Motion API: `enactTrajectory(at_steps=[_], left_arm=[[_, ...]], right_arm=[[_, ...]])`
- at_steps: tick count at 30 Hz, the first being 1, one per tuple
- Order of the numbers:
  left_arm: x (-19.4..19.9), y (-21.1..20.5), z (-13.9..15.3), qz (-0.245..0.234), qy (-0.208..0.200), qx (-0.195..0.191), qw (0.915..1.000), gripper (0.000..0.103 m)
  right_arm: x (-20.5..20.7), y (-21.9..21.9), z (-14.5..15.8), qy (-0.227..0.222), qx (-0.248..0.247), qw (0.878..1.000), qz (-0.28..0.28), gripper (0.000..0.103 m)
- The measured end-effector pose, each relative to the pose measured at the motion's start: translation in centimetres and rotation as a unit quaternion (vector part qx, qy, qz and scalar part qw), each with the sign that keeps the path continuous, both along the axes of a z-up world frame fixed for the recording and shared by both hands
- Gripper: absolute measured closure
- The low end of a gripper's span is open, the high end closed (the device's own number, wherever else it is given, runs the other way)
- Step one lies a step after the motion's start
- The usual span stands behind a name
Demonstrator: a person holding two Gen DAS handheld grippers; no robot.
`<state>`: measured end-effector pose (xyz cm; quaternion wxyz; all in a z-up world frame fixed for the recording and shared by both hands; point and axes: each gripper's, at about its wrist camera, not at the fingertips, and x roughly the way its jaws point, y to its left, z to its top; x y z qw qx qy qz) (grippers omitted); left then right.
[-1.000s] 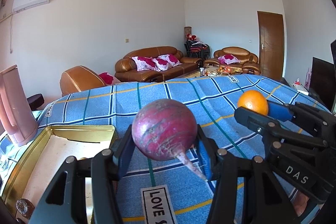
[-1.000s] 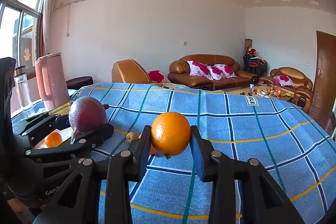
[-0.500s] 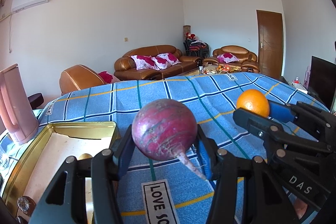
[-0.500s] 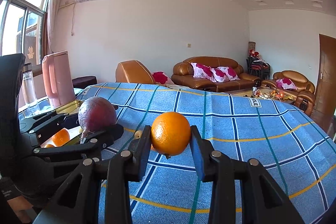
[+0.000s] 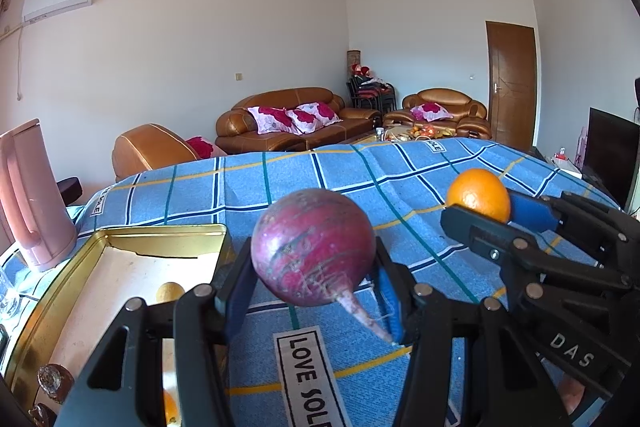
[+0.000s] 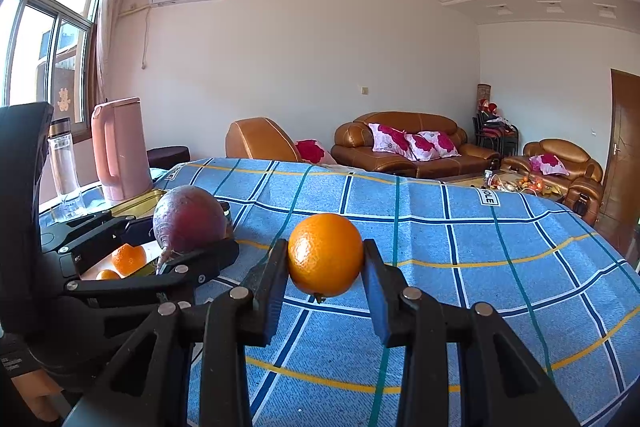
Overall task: Organize fruits
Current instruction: 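Lift and carry the purple fruit and orange toward the gold tin tray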
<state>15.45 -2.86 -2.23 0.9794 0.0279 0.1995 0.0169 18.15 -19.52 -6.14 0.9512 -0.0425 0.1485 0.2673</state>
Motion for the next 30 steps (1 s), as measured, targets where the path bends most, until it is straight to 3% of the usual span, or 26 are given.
enactTrajectory(at_steps=[7, 30], left_arm=[[-0.8, 0.3, -0.1, -0.001, 0.008, -0.003, 1.0, 0.048], [-4.1, 2.0, 0.1, -0.004, 0.0, -0.013, 0.9999, 0.048]], right_arm=[[-0.8, 0.2, 0.0, -0.006, -0.001, 1.0, 0.007, 0.065], [-1.9, 1.3, -0.5, 0.038, 0.002, 0.999, 0.03, 0.065]])
